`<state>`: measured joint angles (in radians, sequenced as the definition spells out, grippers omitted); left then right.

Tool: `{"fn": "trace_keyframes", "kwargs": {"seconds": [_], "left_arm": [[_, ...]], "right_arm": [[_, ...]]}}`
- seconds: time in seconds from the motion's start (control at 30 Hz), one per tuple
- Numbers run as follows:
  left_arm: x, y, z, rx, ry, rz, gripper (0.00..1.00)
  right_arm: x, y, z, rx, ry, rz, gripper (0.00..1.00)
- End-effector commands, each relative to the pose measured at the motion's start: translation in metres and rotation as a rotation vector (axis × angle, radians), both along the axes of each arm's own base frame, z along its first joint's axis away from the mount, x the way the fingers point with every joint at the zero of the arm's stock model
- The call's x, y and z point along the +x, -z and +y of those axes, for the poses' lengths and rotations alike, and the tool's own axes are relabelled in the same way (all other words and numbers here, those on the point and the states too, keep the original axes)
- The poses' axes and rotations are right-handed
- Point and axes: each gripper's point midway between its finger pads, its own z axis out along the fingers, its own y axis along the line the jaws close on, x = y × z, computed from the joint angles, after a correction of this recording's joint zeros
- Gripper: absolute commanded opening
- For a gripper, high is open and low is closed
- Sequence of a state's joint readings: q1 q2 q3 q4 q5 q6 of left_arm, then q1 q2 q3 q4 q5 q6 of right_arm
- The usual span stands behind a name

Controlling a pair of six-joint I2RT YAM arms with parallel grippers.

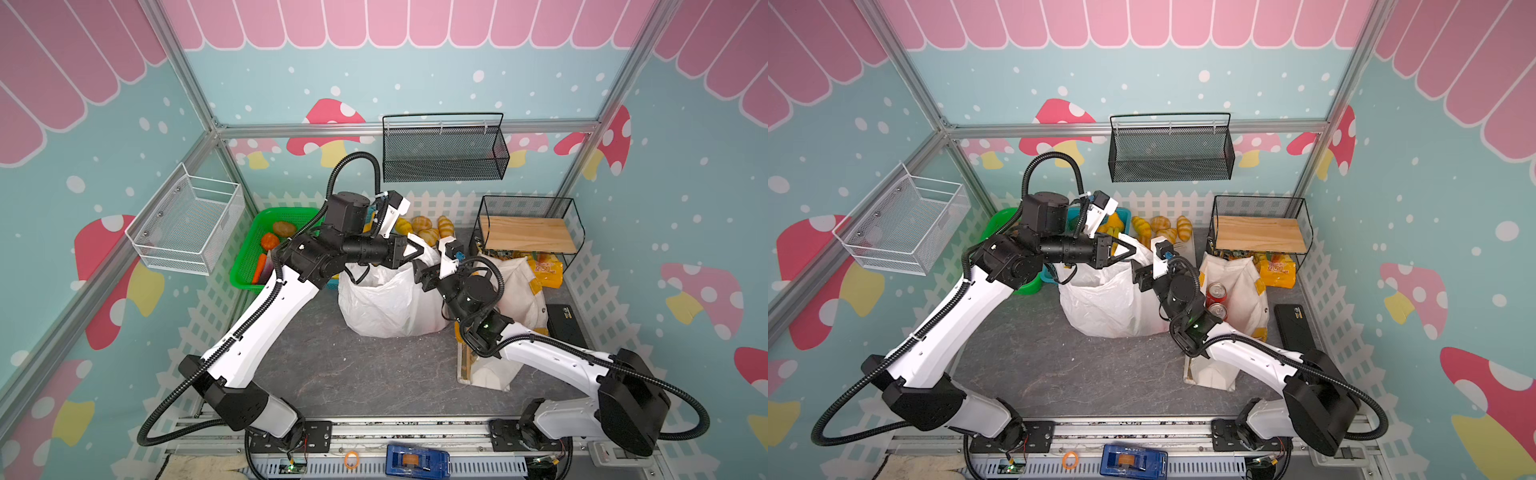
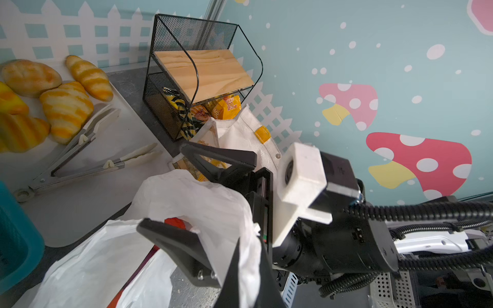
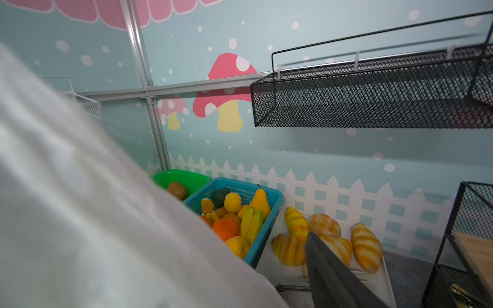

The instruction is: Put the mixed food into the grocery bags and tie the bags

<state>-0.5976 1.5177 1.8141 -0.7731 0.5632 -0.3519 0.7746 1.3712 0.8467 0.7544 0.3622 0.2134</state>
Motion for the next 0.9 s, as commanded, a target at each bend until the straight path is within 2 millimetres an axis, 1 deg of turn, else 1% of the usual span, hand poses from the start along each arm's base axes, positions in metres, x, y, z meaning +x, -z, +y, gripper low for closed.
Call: {"fn": "trace_keyframes", "kwargs": {"seconds": [0.0, 0.1, 0.13, 0.2, 0.23, 0.27, 0.33, 0.37, 0.4, 0.53, 0.6, 0.67, 0.73, 0.87], "left_arm": [[-0.007, -0.015, 0.004, -0.042, 0.004, -0.021, 0.0], [-0.006, -0.015, 0.007, -0.048, -0.002, -0.02, 0.0], [-0.005, -0.016, 0.008, -0.051, -0.005, -0.021, 0.0], [-0.003, -0.017, 0.011, -0.057, -0.01, -0.023, 0.0], [-0.001, -0.017, 0.012, -0.06, -0.01, -0.022, 0.0], [0.0, -0.017, 0.013, -0.061, -0.012, -0.022, 0.0], [0.004, -0.015, 0.016, -0.059, -0.013, -0.022, 0.0], [0.005, -0.015, 0.016, -0.059, -0.012, -0.022, 0.0], [0.007, -0.014, 0.017, -0.057, -0.014, -0.021, 0.0], [0.012, -0.012, 0.02, -0.05, -0.017, -0.033, 0.0], [0.013, -0.011, 0.02, -0.049, -0.013, -0.033, 0.0], [0.013, -0.011, 0.019, -0.05, -0.005, -0.032, 0.0], [0.014, -0.01, 0.019, -0.05, -0.003, -0.033, 0.0], [0.015, -0.011, 0.018, -0.054, 0.003, -0.031, 0.0]], "right_arm": [[0.019, 0.04, -0.016, -0.007, 0.164, 0.121, 0.65], [0.019, 0.082, -0.016, -0.052, 0.165, 0.207, 0.54], [0.017, 0.093, -0.016, -0.06, 0.157, 0.228, 0.5], [0.012, 0.105, -0.017, -0.076, 0.141, 0.249, 0.44], [0.01, 0.108, -0.017, -0.085, 0.129, 0.252, 0.42], [0.008, 0.107, -0.016, -0.094, 0.115, 0.245, 0.42], [0.001, 0.099, -0.007, -0.118, 0.042, 0.207, 0.43], [-0.004, 0.093, -0.002, -0.128, -0.002, 0.177, 0.46], [-0.009, 0.087, 0.003, -0.15, -0.044, 0.147, 0.51], [-0.029, 0.059, 0.017, -0.22, -0.191, 0.041, 0.79], [-0.037, 0.046, 0.023, -0.249, -0.253, 0.006, 0.85], [-0.046, 0.034, 0.028, -0.284, -0.307, -0.029, 0.95], [-0.053, 0.023, 0.031, -0.322, -0.353, -0.063, 0.97], [-0.06, 0.004, 0.023, -0.378, -0.391, -0.109, 0.98]]}}
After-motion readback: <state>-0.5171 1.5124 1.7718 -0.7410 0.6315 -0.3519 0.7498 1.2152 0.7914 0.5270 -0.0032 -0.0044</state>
